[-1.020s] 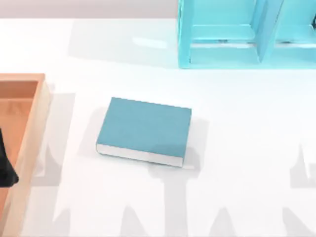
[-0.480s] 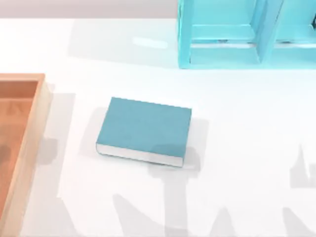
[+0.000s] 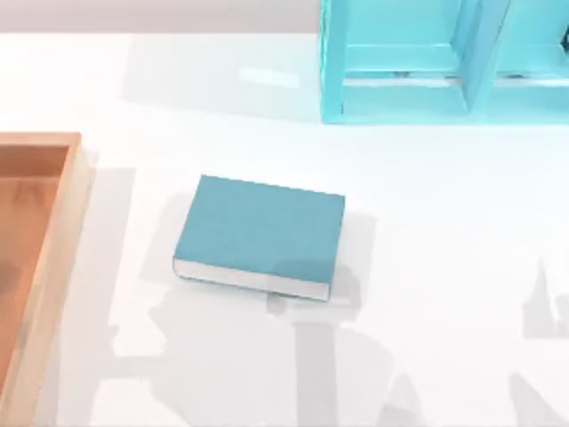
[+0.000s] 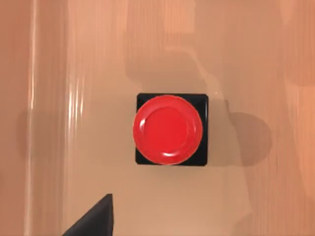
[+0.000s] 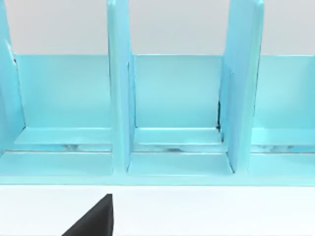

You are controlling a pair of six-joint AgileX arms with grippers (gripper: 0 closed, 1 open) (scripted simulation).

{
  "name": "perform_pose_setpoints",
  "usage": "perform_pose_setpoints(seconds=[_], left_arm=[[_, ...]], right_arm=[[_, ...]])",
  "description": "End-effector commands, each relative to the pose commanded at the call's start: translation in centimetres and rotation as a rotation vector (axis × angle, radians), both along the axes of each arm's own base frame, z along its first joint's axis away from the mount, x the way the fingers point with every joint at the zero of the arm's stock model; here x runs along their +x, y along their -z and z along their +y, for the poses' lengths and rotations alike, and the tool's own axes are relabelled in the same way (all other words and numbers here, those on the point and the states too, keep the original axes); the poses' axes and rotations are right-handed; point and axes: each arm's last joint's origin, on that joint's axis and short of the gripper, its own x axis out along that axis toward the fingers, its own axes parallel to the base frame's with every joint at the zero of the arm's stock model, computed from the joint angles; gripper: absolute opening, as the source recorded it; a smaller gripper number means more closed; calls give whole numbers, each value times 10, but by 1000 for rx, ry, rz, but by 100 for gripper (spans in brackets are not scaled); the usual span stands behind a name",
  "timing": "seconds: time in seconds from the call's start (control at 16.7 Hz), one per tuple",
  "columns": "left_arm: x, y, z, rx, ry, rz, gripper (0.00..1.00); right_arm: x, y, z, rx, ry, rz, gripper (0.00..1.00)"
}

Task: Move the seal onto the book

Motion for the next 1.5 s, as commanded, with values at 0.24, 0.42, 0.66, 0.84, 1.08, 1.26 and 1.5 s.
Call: perform_pose_setpoints(seconds=[0.24, 0.42, 0.66, 0.84, 1.08, 1.26, 1.5], left_arm=[[47, 9, 22, -35, 1, 230, 100], [72, 20, 36, -61, 3, 355, 100], [86, 28, 45, -78, 5, 423, 100], [87, 28, 45, -79, 5, 425, 100], [87, 33, 44, -78, 7, 426, 100], [89, 60, 45, -80, 5, 429, 100], [90, 109, 46, -76, 5, 415, 100]], right_arm=[[0, 0, 0, 0, 0, 0, 100], [0, 0, 0, 0, 0, 0, 100], [0, 0, 0, 0, 0, 0, 100], [0, 0, 0, 0, 0, 0, 100], [0, 0, 0, 0, 0, 0, 100], [0, 0, 0, 0, 0, 0, 100], [0, 0, 0, 0, 0, 0, 100]])
